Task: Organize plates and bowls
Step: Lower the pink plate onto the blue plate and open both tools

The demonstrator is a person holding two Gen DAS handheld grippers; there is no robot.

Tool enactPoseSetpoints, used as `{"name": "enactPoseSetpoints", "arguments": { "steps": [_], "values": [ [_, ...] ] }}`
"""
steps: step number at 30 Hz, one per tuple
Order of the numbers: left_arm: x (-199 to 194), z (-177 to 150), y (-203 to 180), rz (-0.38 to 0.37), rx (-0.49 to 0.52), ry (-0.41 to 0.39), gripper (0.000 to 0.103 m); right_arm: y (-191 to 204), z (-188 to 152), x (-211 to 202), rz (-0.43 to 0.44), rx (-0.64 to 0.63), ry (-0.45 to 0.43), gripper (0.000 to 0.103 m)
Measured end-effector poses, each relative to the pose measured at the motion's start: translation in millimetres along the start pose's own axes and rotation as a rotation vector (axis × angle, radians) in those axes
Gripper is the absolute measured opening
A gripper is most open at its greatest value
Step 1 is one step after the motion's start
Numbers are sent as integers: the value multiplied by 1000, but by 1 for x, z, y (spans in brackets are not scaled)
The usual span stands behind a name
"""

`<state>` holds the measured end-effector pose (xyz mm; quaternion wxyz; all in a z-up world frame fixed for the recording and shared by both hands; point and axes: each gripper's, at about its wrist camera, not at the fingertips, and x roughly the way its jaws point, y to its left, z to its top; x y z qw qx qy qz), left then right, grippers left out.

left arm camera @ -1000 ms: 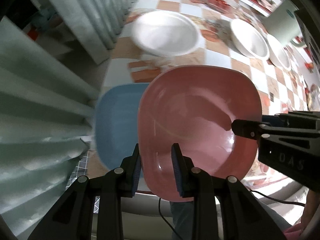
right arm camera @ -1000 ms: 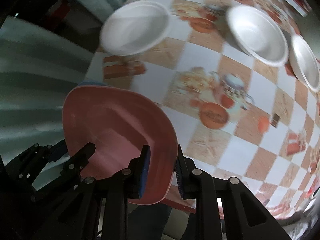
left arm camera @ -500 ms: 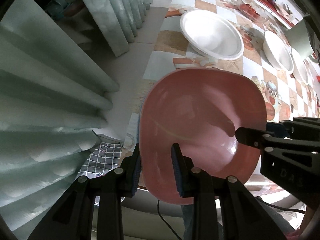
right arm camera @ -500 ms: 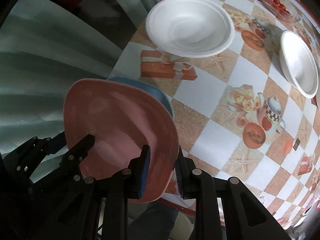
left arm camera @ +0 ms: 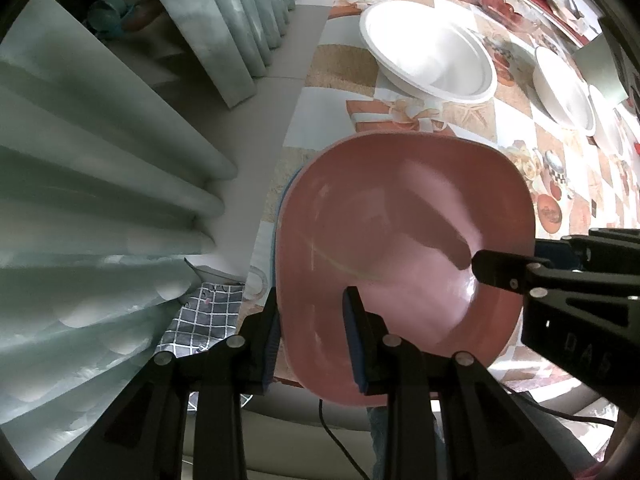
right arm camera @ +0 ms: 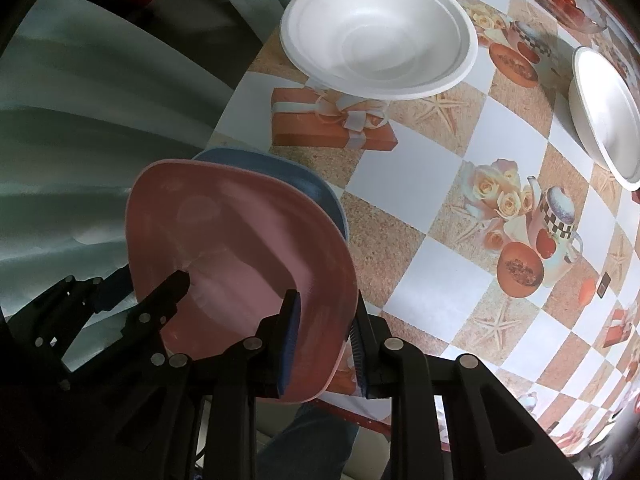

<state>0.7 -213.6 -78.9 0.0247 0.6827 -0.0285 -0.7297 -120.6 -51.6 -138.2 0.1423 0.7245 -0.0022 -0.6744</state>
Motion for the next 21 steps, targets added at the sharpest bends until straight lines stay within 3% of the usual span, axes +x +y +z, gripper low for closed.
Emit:
{"name": "enactPoseSetpoints", "arguments": {
  "steps": [9,13,17,20,21],
  "values": [
    [11,6,0,21,3,-7,32,2,5,9,0,2,10,26],
    [13,5,-4,30,28,-20,45,5,6,10,8,-5,4,26],
    [9,3,-13,45,62,-44,75,5,3,3,14,-6,-9,27],
    [7,2,-16,33,76,-51,84,0,0,-4,12,10,-23,27],
    [7,3,-16,30,76,-49,85,-4,-2,-6,11,19,-28,34]
  ]
}}
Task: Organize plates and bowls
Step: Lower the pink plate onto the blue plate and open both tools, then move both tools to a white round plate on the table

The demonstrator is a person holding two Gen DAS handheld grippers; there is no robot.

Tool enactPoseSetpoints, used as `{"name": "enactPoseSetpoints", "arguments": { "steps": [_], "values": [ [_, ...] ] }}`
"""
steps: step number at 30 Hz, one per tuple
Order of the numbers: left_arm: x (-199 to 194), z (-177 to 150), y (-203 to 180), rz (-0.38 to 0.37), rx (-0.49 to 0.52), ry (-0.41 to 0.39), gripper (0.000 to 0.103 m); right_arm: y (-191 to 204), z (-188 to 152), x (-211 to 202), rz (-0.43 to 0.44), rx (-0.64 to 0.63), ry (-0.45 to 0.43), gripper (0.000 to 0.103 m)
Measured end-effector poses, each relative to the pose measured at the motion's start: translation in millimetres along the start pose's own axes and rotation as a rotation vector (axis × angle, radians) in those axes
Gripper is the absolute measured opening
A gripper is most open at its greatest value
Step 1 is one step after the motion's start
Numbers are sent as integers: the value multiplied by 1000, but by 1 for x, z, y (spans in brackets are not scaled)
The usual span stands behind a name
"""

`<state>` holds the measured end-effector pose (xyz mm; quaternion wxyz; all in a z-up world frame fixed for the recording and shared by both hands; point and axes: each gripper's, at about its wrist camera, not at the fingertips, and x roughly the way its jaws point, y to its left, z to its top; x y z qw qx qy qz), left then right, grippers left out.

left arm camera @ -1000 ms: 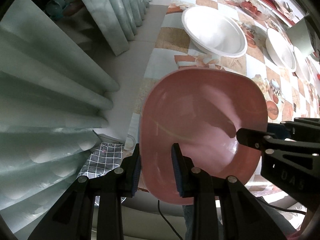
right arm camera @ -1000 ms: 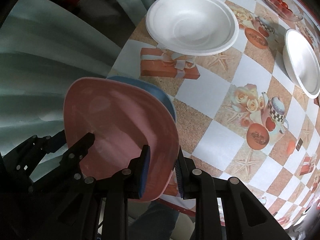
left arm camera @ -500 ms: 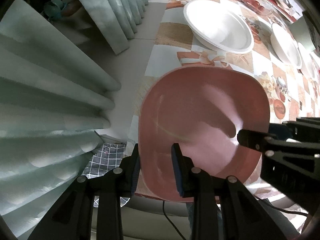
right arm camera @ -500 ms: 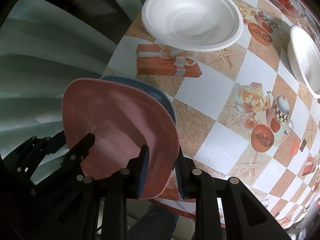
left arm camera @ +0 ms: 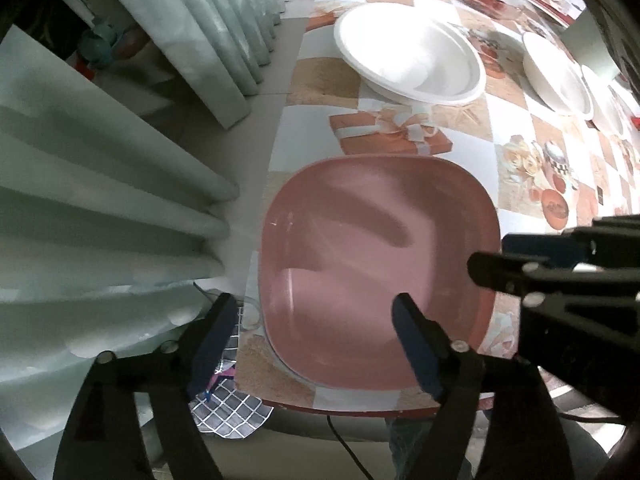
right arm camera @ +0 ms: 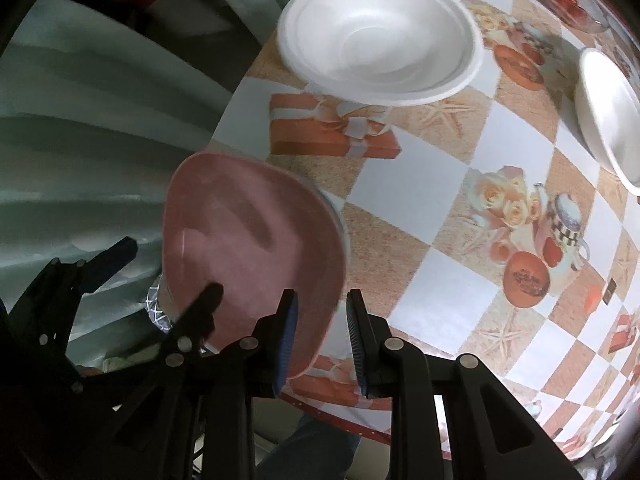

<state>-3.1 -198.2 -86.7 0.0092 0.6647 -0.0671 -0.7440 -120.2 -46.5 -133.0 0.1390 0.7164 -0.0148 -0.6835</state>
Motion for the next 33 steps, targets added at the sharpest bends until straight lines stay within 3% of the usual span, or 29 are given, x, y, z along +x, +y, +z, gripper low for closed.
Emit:
{"name": "enactPoseSetpoints", "arguments": {
  "steps": [1,3,9,14,23,29,33],
  "values": [
    [1,0,1,-2,-5,5,90,-4,0,-2,0,11,-4,65],
    [2,0,3,3,-15,17,101,-13,-3,-8,16,42,-23,96],
    [-5,1,-1,-22,-2,9,103,-43,-17,-19,16,113,-26,96],
    [-21,5,-22,-95,37,-7,103,-90,-43,-25,24,229,-25,96],
    [-43,11,-109,-180,284,-34,103,-168,-91,-46,-12,447,-62,96],
    [-42,19,-144,-236,339,7,103,-201,-118,-52,-10,544,-66,96],
    [-43,31,-167,-215,365,16,103,-222,-120,-57,-1,591,-69,96]
  ]
}}
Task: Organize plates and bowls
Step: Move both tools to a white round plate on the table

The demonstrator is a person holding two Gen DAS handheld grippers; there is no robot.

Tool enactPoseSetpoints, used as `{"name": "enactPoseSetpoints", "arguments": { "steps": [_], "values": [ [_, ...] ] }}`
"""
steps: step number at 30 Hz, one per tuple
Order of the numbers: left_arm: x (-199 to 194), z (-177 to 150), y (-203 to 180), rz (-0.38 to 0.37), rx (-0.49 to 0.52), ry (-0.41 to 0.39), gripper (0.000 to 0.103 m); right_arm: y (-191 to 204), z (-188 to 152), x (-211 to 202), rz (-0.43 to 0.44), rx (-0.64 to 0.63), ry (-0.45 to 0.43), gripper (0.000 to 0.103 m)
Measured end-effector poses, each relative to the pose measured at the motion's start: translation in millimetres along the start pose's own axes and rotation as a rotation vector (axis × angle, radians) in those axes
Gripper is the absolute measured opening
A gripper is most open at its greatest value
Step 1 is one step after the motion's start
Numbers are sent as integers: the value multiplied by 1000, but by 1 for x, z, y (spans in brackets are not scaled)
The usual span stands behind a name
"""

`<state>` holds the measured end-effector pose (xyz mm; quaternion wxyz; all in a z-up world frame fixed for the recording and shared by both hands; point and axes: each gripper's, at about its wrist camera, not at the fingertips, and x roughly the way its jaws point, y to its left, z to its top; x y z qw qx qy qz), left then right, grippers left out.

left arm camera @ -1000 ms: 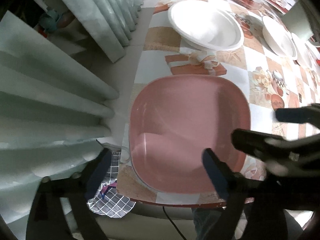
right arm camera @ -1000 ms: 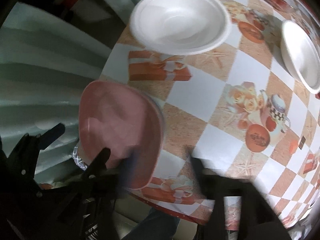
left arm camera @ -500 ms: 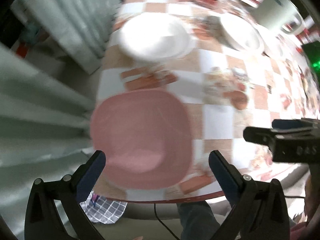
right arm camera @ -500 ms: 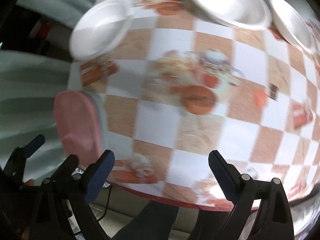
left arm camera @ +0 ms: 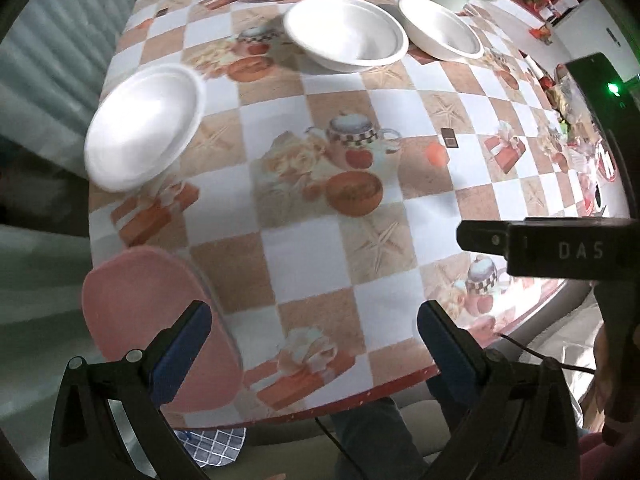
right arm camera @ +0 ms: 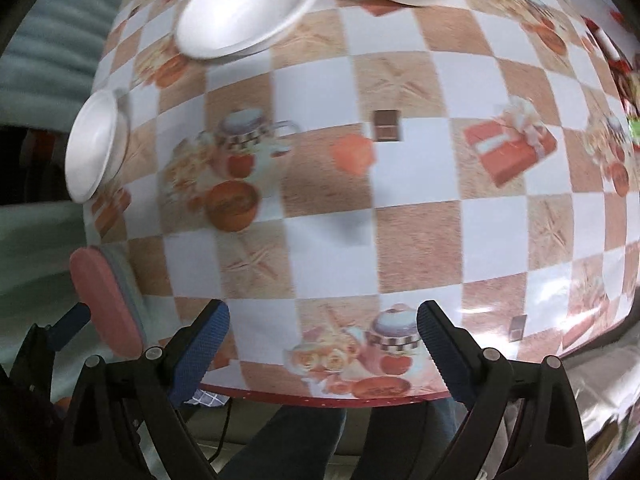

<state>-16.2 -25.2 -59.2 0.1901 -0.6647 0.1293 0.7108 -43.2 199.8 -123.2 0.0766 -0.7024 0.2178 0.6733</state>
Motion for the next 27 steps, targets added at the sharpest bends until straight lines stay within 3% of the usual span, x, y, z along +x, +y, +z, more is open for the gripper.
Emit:
{"name": "enactPoseSetpoints", "arguments": {
  "steps": [4,17,27],
  "values": [
    [2,23,-9,53,-8,12,103,-12,19,-4,-4,16,-10,96],
    [-2,123,9,118,-70,-52,103,-25,110,-32,73,105,-112,96],
    [13,185,22,153,-90,-89,103,-8,152,-8,113,164,-109,96]
  ]
}}
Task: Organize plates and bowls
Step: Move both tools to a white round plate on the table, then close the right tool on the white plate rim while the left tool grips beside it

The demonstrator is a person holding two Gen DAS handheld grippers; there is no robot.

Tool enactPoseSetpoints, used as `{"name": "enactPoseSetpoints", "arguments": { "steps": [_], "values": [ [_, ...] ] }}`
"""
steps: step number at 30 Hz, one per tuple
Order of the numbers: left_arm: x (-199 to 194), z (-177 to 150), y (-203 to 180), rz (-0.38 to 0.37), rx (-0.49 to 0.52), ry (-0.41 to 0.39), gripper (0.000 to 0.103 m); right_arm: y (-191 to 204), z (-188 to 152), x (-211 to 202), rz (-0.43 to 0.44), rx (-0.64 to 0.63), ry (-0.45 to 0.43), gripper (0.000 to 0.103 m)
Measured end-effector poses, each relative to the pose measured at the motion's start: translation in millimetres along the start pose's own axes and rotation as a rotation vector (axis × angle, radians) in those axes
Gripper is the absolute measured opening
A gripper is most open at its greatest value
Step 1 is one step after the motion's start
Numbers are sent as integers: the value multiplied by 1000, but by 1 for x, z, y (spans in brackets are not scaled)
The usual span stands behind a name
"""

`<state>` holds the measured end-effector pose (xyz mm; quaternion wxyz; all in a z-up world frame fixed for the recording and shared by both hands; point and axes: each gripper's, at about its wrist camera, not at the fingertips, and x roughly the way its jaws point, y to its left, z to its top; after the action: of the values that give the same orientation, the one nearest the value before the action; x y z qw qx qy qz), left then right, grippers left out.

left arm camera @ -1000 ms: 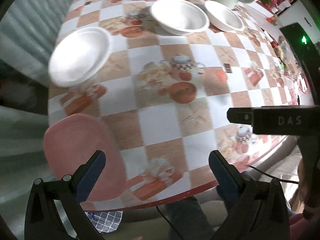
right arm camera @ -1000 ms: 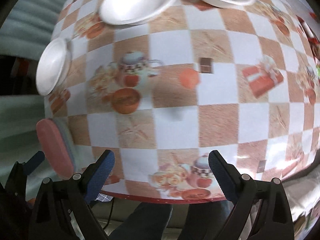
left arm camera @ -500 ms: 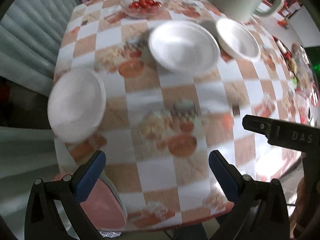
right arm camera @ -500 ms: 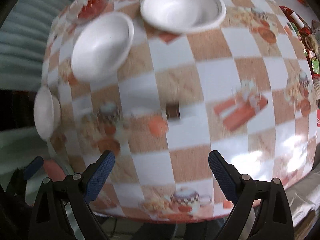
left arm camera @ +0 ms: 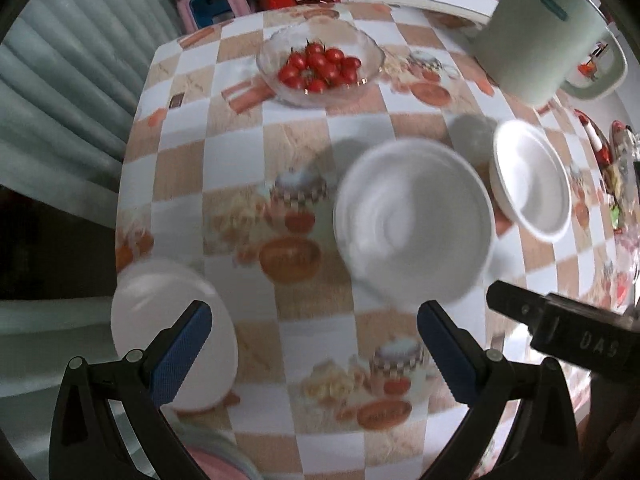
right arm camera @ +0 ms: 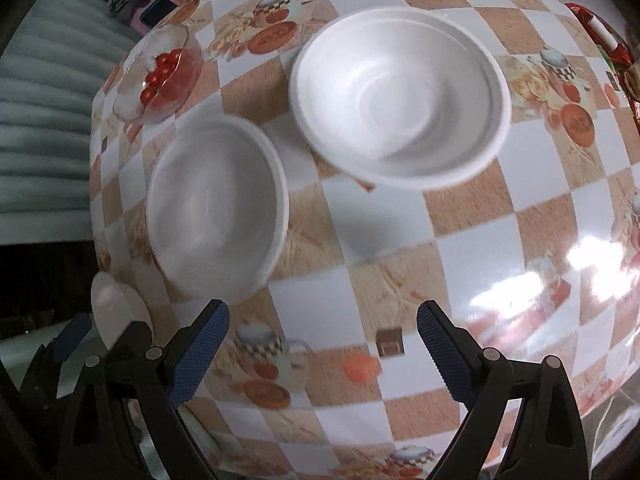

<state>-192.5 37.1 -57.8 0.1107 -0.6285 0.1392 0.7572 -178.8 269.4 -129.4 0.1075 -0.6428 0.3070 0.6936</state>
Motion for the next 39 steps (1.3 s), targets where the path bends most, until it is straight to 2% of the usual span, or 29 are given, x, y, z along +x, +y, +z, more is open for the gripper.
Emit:
{"name": "enactPoseSetpoints", "arguments": {
  "steps": [10,13,14,15,16,17,19,20,22,30,34,39],
  "values": [
    [35,40,-11,13,109,8,102,8,31,21,50,90,15,96],
    [47,46,-14,2,127,26,94,10,34,29,58,104,24,95],
    [52,47,-15,1,135,37,92,11,35,32,59,106,24,92],
    [56,48,-17,0,146,48,90,10,35,33,60,106,25,79],
    [61,48,-19,2,161,59,82,10,36,35,63,111,28,63],
    [66,48,-20,5,170,70,74,10,36,37,64,116,33,59],
    [73,49,-23,-4,172,90,67,7,36,40,79,127,37,56],
    [75,49,-23,-10,168,92,65,6,37,41,85,131,37,54],
    [80,50,-25,-33,160,102,63,4,38,46,101,128,50,42],
    [86,38,-45,-107,193,121,63,12,40,48,69,25,41,42],
    [84,36,-57,-58,224,84,63,16,40,47,56,-7,29,42],
    [85,46,-45,-74,172,83,63,19,49,46,45,-18,11,42]
  ]
}}
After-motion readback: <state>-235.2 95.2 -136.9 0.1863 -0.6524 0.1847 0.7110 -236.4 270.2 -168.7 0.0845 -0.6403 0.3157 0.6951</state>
